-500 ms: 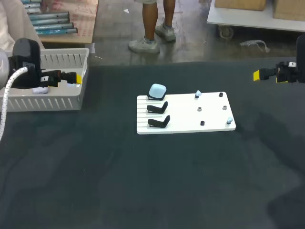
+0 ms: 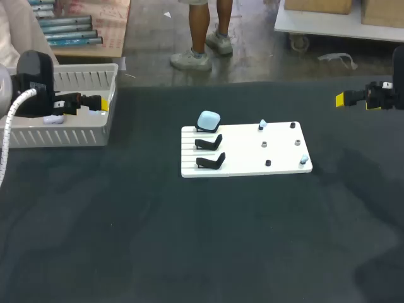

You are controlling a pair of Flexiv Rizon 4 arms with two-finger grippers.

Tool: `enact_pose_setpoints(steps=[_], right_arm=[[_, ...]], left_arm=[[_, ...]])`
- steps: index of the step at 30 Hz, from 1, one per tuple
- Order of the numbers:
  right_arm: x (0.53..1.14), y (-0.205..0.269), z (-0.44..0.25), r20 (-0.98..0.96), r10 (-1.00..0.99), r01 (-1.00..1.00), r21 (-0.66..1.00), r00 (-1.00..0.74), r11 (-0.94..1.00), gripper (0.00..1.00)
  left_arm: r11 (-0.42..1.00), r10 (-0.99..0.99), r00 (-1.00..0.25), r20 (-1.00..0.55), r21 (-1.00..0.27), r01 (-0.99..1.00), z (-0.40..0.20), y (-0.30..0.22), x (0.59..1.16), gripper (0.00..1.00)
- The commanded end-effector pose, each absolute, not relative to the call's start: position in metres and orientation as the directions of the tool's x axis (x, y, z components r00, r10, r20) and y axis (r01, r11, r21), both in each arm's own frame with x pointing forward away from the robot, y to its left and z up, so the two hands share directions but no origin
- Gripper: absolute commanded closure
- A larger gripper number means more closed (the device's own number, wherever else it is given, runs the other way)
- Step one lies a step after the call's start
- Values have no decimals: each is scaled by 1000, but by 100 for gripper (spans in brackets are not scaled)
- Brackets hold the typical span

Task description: Pick up each earbud case from the left stands, insert the matching earbuds, close the lid, and place the case in the box.

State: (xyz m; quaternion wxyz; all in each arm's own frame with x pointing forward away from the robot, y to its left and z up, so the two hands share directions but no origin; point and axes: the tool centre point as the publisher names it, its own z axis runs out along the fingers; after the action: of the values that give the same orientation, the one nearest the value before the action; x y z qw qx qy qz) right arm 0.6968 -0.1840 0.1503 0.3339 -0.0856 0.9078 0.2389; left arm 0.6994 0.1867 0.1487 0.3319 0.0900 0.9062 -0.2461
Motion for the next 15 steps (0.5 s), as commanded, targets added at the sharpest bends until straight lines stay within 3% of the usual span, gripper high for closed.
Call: enact_pose_setpoints(steps=[1,6,15], right_arm=[[697,-184,150,-647,3,-316,377,-762,870,0],[697,-184,150,-647,3,-316,377,-762,870,0],[697,-184,150,-647,3,-316,377,-762,870,0]], left_arm=[[868,2,-769,-639,-381,319,151,185,700,0],[773,-4,-678,-735,-432,464,151,176,708,0],[510,151,-357,-922,-237,827,160,149,707,0]])
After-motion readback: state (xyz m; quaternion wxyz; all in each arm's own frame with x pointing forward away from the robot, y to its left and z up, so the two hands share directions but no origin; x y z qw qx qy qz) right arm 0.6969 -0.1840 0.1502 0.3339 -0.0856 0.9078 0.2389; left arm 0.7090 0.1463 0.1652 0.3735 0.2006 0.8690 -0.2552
